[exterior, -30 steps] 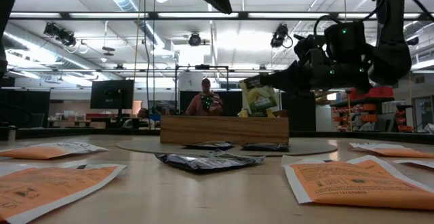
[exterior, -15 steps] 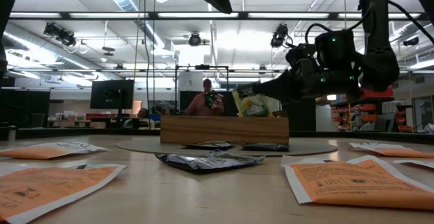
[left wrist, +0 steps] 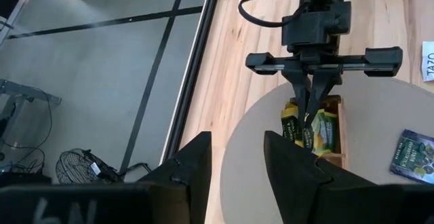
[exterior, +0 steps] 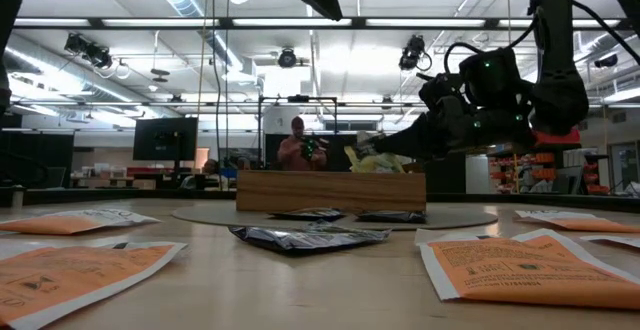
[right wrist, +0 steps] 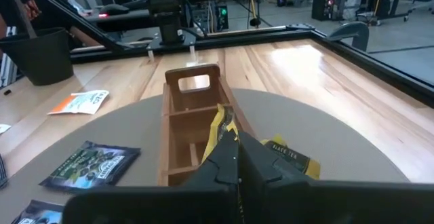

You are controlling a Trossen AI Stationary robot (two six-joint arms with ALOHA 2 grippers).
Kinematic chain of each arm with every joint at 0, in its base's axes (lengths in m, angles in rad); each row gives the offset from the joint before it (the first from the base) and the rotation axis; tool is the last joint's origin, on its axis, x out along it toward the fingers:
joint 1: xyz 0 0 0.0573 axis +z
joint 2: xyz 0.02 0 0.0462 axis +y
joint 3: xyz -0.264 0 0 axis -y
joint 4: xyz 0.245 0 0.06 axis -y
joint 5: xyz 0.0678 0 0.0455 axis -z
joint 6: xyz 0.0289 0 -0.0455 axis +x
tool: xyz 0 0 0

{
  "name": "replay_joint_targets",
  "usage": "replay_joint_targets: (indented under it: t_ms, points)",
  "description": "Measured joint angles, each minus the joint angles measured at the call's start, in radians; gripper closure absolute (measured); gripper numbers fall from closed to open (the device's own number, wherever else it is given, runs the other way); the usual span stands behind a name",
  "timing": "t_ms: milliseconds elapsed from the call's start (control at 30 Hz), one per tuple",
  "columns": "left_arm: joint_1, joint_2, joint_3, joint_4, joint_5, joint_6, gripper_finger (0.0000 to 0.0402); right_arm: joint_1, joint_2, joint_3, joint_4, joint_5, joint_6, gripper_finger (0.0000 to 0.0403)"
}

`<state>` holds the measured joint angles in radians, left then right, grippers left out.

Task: Pick & Place Tea
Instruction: Put the yellow tea bag into the right section of the wooden organizer

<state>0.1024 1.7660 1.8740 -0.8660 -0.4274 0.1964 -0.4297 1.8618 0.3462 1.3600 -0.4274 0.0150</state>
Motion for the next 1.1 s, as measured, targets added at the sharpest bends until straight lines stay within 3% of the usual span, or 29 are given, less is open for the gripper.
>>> replay_joint_targets:
  t_ms: [467,900,1100]
  points:
    - [0.000,0.000,0.000,0.000,0.000,0.001,0.0262,0.000,0.000,0.000,-0.001,-0.010,-0.023,0.0365]
    - [0.000,0.000,0.000,-0.009,0.000,0.001,0.0262,-0.007,-0.003,0.000,-0.010,0.004,-0.015,0.0246]
    - [0.000,0.000,0.000,-0.029,0.000,-0.001,0.0262,-0.008,-0.040,-0.001,-0.093,0.047,-0.039,0.0251]
